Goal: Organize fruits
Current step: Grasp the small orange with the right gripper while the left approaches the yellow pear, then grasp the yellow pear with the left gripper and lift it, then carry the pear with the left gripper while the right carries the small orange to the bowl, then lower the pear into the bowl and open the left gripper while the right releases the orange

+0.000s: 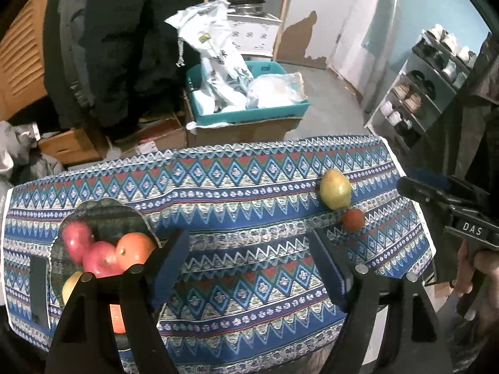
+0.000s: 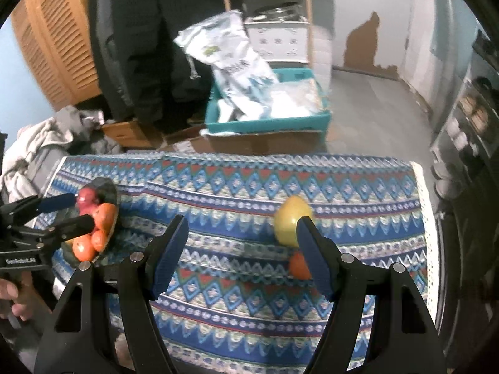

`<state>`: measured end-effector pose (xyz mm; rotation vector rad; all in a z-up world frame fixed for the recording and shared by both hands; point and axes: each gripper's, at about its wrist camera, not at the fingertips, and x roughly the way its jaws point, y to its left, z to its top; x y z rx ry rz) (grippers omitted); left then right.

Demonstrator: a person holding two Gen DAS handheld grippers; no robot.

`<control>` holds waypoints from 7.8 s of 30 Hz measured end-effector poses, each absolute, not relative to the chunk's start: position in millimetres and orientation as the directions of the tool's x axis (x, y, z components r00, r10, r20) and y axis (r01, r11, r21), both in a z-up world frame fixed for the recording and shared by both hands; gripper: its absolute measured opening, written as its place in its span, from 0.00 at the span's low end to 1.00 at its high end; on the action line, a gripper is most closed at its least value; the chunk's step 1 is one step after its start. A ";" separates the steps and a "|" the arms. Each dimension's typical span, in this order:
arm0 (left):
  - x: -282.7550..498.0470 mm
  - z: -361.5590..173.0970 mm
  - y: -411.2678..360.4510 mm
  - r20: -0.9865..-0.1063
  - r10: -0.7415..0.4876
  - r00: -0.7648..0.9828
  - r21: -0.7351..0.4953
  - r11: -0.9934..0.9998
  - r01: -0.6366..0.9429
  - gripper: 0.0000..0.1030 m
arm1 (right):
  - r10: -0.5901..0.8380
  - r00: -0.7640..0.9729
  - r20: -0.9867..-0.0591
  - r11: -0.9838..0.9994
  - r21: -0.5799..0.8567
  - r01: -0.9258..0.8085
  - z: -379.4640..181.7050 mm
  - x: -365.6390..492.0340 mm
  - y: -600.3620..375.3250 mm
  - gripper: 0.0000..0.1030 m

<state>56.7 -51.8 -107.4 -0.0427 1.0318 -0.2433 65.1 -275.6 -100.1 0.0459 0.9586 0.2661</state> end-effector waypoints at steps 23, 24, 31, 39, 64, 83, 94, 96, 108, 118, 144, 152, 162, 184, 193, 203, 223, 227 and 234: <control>101.0 -185.7 -100.8 -0.915 -0.199 0.350 -0.130 0.969 0.210 0.78 | 0.149 0.368 -0.918 0.988 0.120 -0.101 -210.3 92.6 -323.3 0.71; 102.3 -190.8 -102.5 -0.919 -0.191 0.344 -0.122 0.970 0.212 0.78 | 0.151 0.358 -0.921 0.987 0.123 -0.101 -214.7 94.6 -322.4 0.71; 108.5 -213.3 -111.0 -0.930 -0.172 0.325 -0.098 0.968 0.232 0.78 | 0.169 0.300 -0.939 0.985 0.149 -0.089 -249.2 105.0 -322.5 0.71; 112.3 -226.8 -118.9 -0.937 -0.164 0.308 -0.086 0.964 0.251 0.78 | 0.174 0.262 -0.949 0.983 0.152 -0.103 -268.1 105.0 -319.2 0.64; 142.2 -205.1 -180.0 -0.915 -0.288 0.283 -0.200 0.932 0.302 0.82 | 0.115 0.409 -0.905 0.991 0.130 0.008 -227.5 118.1 -379.0 0.45; 186.6 -252.1 -250.7 -0.921 -0.342 0.189 -0.288 0.921 0.261 0.84 | 0.087 0.425 -0.901 0.988 0.133 0.080 -229.3 125.9 -415.1 0.45; 197.3 -278.6 -262.1 -0.926 -0.340 0.163 -0.295 0.922 0.248 0.79 | 0.088 0.420 -0.903 0.986 0.138 0.091 -236.1 130.6 -418.0 0.45; 196.5 -283.0 -262.4 -0.927 -0.345 0.146 -0.302 0.919 0.254 0.66 | 0.089 0.420 -0.903 0.986 0.139 0.090 -236.1 131.0 -417.1 0.45; 179.7 -272.0 -254.9 -0.924 -0.313 0.220 -0.237 0.919 0.314 0.66 | 0.095 0.444 -0.891 0.989 0.135 0.060 -224.5 129.8 -404.8 0.45; 162.2 -232.6 -232.8 -0.909 -0.297 0.293 -0.192 0.921 0.339 0.66 | 0.109 0.492 -0.864 0.992 0.127 0.004 -194.0 124.1 -385.3 0.45; 100.1 -125.5 -150.6 -0.842 -0.324 0.431 -0.187 0.925 0.331 0.66 | 0.232 0.590 -0.773 0.972 0.161 -0.171 -106.5 89.2 -309.1 0.45; 80.5 -105.2 -109.3 -0.830 -0.316 0.460 -0.190 0.935 0.299 0.66 | 0.285 0.583 -0.761 0.954 0.168 -0.247 -94.6 82.5 -271.3 0.45; 59.8 -97.8 -58.1 -0.814 -0.288 0.505 -0.191 0.953 0.235 0.66 | 0.327 0.562 -0.760 0.932 0.161 -0.324 -86.7 79.6 -224.8 0.45; 37.1 -130.7 62.1 -0.840 -0.203 0.502 -0.223 0.975 0.020 0.66 | 0.423 0.443 -0.790 0.859 0.193 -0.475 -106.1 102.4 -101.4 0.45; 33.0 -138.1 108.4 -0.843 -0.171 0.509 -0.237 0.969 -0.067 0.66 | 0.450 0.391 -0.803 0.829 0.213 -0.517 -117.6 117.3 -51.3 0.45; 34.3 -168.8 149.1 -0.874 -0.120 0.471 -0.218 0.963 -0.160 0.66 | 0.462 0.306 -0.832 0.795 0.236 -0.559 -143.6 126.6 1.8 0.45; 41.0 -215.4 175.2 -0.921 -0.117 0.371 -0.223 0.940 -0.256 0.66 | 0.459 0.171 -0.872 0.767 0.291 -0.572 -191.5 130.8 55.9 0.46; 39.6 -202.8 175.7 -0.909 -0.088 0.407 -0.203 0.947 -0.249 0.66 | 0.452 0.165 -0.876 0.762 0.284 -0.581 -194.0 127.1 61.7 0.49; 37.9 -189.9 173.1 -0.901 -0.063 0.430 -0.179 0.955 -0.235 0.66 | 0.464 0.171 -0.869 0.753 0.285 -0.594 -186.4 123.3 64.6 0.49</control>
